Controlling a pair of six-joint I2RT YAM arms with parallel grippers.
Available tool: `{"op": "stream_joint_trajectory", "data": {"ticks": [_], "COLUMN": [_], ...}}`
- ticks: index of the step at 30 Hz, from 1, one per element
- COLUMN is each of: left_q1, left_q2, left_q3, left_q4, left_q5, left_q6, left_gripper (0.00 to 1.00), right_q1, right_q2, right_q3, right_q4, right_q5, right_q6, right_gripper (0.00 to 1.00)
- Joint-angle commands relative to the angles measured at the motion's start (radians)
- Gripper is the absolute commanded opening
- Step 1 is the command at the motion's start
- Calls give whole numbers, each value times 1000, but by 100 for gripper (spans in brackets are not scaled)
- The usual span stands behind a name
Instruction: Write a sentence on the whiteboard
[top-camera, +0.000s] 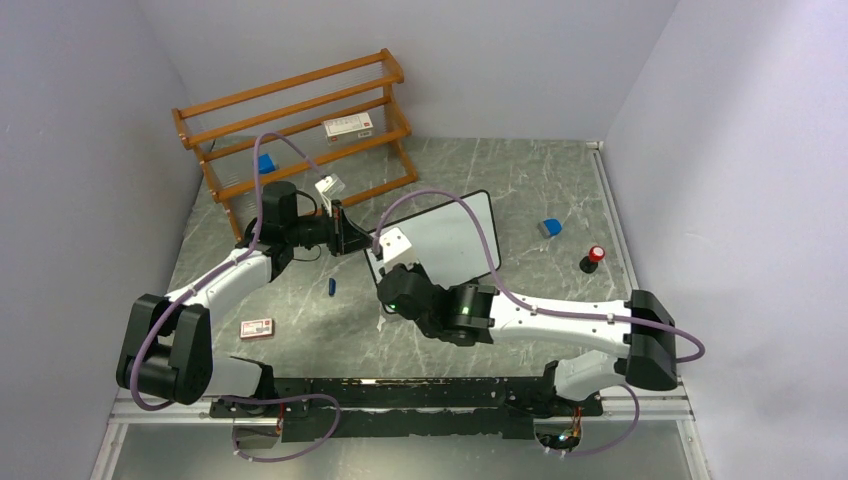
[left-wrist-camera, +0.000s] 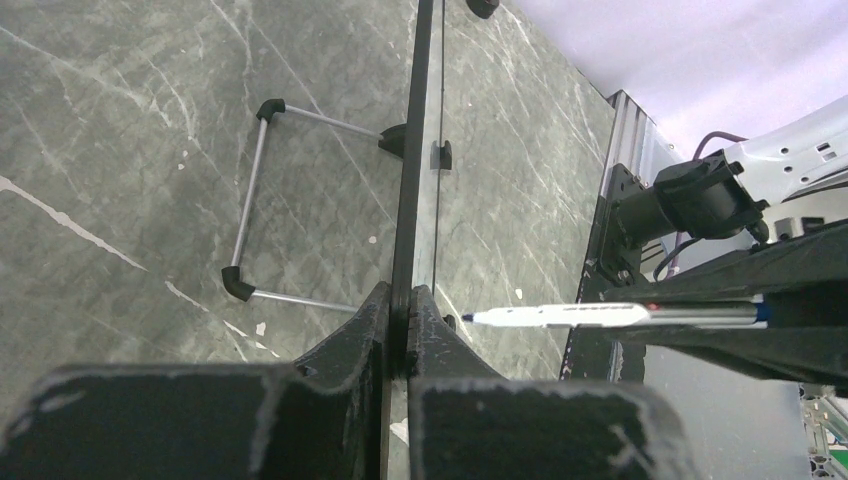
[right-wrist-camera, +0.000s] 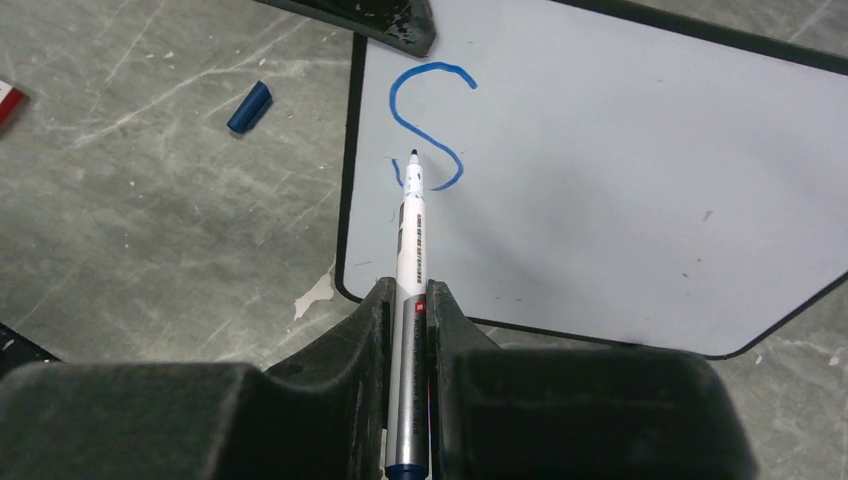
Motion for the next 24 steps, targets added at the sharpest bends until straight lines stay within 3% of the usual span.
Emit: {"op": "stream_joint_trajectory", "data": {"ticks": [1,24], "left_q1": [5,5], "left_q2": [-9,-11], "left_q3": [2,4], "left_q4": [-2,-5], "left_q5": [-29,-26], "left_q6": [57,59], "left_gripper": [5,5], "right_q1": [-4,-49], "right_q2": [-60,-37], "right_q3": [-25,-51], "right_q4": [-11,16], "right_q5": [61,62], "right_q6": [3,7], "right_gripper": [0,0]}}
